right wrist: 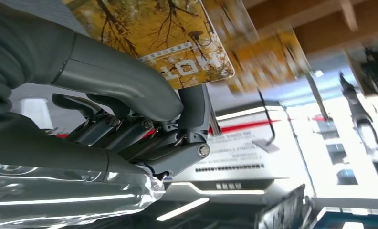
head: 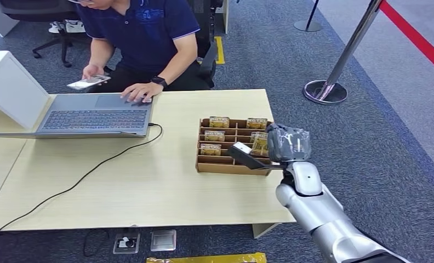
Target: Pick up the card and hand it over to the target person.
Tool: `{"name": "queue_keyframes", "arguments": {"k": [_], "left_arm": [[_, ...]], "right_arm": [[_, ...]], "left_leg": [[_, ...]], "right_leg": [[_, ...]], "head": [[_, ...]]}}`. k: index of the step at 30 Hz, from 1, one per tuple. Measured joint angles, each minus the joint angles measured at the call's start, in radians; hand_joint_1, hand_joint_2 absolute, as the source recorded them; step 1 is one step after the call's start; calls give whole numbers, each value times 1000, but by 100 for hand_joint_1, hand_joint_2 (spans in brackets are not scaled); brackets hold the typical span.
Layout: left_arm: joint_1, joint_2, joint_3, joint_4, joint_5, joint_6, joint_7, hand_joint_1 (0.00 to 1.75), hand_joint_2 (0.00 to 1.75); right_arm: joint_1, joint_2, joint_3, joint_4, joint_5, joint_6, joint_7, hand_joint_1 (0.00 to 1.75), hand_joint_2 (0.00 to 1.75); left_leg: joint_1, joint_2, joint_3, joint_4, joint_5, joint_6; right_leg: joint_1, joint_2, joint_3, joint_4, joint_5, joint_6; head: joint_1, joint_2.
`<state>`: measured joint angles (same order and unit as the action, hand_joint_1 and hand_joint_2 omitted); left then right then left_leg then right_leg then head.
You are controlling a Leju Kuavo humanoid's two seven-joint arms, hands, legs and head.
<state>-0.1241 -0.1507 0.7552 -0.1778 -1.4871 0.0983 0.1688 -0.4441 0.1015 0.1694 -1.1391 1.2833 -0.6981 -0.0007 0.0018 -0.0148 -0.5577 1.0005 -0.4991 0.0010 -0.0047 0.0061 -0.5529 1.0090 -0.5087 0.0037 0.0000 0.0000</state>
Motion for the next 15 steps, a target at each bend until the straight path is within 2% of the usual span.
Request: {"name": "queue_keyframes", "arguments": {"k": [3,7,12,15], "left_arm": [[-3,-1,-3,0,-6,1,2,0,0],[-13,-4,-12,1,-20,0,10,0,0],[-23,-9,-29,3,-41,-6,22,0,0],[-28,-11,-37,4,-50,-10,28,0,0]], "right_arm": [[-10,44,-40,-55,-22,0,-74,175,175],[-50,134,-122,-92,-54,0,-209,175,175],[-146,229,-239,-29,-77,0,-353,175,175],[-198,248,-272,6,-68,0,-387,175,175]], "left_leg": [[0,0,1,-1,1,0],[0,1,0,0,0,0],[0,1,1,0,1,0],[0,1,0,0,1,0]], "right_leg": [[0,0,1,-1,0,0],[0,1,0,0,1,-1],[0,1,0,1,1,-1],[0,1,0,1,1,-1]], "head": [[0,0],[0,0],[0,0],[0,0]]}}
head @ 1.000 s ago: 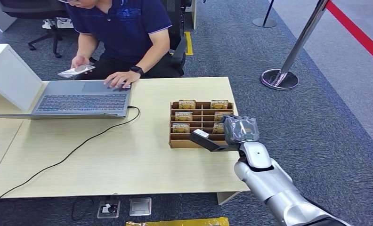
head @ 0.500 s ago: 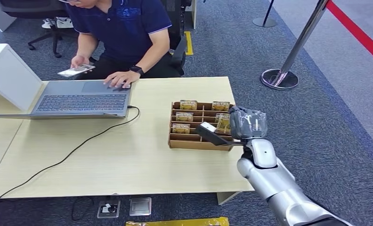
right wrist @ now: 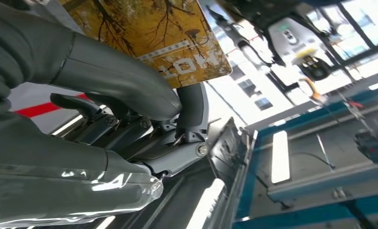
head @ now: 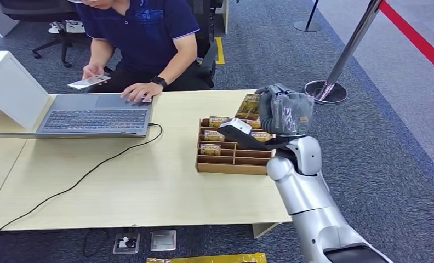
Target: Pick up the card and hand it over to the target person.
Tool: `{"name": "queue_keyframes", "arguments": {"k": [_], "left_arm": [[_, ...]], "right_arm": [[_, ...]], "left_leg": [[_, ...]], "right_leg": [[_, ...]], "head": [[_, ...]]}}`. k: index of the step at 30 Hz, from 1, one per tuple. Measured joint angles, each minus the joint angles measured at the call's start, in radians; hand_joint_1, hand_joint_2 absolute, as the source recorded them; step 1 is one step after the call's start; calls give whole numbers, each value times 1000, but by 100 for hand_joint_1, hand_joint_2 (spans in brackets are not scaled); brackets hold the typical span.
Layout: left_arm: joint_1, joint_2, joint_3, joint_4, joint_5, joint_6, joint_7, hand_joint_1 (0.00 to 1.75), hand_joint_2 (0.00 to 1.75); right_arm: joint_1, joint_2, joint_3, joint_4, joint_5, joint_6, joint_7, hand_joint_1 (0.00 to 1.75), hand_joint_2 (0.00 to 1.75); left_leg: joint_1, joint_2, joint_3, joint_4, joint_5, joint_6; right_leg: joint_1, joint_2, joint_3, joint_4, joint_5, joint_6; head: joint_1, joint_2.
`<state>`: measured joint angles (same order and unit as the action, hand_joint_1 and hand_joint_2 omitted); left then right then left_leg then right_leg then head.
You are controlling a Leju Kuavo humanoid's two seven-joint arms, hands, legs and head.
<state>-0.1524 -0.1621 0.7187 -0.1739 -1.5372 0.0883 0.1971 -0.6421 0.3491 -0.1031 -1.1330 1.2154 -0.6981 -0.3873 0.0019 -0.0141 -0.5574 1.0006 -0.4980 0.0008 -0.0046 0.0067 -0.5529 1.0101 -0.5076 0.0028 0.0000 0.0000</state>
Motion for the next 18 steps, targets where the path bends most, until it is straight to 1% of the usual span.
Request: {"name": "queue_keyframes", "arguments": {"k": [2,5,7,10,11,18], "left_arm": [[-2,-2,-2,0,-3,1,2,0,0],[-4,-2,-7,0,-10,7,-3,0,0],[-5,-1,-10,2,-13,8,-5,0,0],[-9,-2,-7,2,-29,7,-5,0,0],[-10,-3,-7,0,-34,6,-5,0,0],[-8,-3,-12,0,-34,9,1,0,0]], "right_arm": [[-23,0,10,27,17,0,25,175,175],[-84,0,20,112,75,0,95,175,175],[-113,-8,10,151,88,0,104,175,175],[-144,-8,5,198,134,0,145,175,175],[-148,0,9,204,159,0,169,175,175],[-180,0,-6,263,216,0,202,175,175]], "left_leg": [[0,0,0,-1,0,0],[0,1,1,-1,1,0],[0,1,1,-1,1,0],[0,0,1,-1,0,0],[0,0,1,-1,0,0],[1,-1,1,-1,0,0]], "right_leg": [[0,0,1,-1,0,0],[0,0,1,-1,0,0],[0,1,1,-1,1,0],[0,0,2,-1,0,0],[1,0,2,-1,0,0],[1,-1,2,-1,0,0]], "head": [[0,0],[0,0],[0,0],[0,0],[0,0],[0,0]]}}
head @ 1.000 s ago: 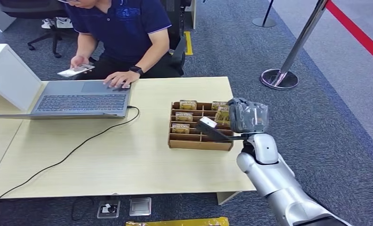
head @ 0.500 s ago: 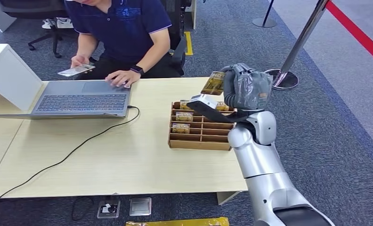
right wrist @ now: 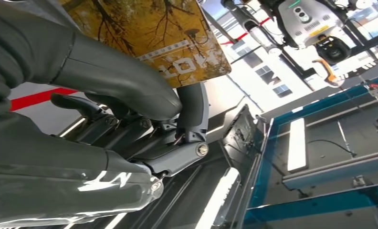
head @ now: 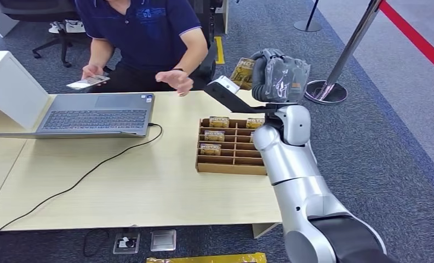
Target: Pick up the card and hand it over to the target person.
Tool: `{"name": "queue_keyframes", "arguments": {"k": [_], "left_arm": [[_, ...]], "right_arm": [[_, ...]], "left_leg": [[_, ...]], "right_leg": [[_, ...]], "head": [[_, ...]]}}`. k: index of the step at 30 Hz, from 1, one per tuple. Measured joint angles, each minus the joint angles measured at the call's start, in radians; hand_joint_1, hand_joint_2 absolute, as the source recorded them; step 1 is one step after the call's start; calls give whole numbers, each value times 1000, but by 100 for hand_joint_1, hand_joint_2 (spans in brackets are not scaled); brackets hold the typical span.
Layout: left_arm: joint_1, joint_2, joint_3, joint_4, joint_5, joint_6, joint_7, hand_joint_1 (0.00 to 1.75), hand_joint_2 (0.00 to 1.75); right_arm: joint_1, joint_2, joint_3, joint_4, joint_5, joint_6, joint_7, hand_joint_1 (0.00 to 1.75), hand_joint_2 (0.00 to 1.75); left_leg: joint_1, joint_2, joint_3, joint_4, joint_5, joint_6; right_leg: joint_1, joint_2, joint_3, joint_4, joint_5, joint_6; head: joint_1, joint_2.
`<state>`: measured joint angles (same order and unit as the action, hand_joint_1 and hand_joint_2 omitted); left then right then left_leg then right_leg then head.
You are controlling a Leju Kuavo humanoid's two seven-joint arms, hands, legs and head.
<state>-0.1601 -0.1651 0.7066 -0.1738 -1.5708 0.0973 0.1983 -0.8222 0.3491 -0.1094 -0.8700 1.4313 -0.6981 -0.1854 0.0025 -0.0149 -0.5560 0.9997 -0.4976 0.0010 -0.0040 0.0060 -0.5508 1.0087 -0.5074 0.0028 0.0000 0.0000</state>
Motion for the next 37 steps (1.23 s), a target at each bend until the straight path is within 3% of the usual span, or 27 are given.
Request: {"name": "queue_keyframes", "arguments": {"k": [17,21,26,28,30,34,37], "left_arm": [[-2,1,-33,-1,1,4,15,0,0],[2,2,-27,-1,7,5,13,0,0],[12,4,-15,-1,19,7,11,0,0],[17,5,-10,-2,23,6,10,0,0],[27,7,-1,-2,31,5,9,0,0],[57,9,19,-3,51,12,-5,0,0],[79,9,29,-4,64,20,-22,0,0]], "right_arm": [[-5,0,-51,61,28,0,6,175,175],[-19,-1,-52,95,-50,0,-15,1,175],[-48,0,-83,180,-273,0,-120,0,175],[-41,0,-99,180,-388,0,-199,0,175],[-5,-25,-57,136,-571,11,-282,0,175],[194,-177,158,-233,-956,124,-262,0,175],[356,-283,181,-496,-1138,187,-262,0,175]], "left_leg": [[0,-1,0,0,0,0],[0,-1,0,0,0,0],[0,0,0,0,0,0],[0,0,0,0,0,0],[0,0,0,0,0,0],[1,-5,1,-1,0,0],[1,-9,1,-1,0,1]], "right_leg": [[0,-1,0,0,0,0],[0,-1,0,0,0,0],[0,0,0,0,0,0],[0,0,0,0,0,0],[0,0,1,0,0,0],[1,-4,3,-2,-1,0],[1,-8,4,-4,-1,1]], "head": [[0,0],[0,0],[0,0],[0,0],[0,0],[0,0],[0,0]]}}
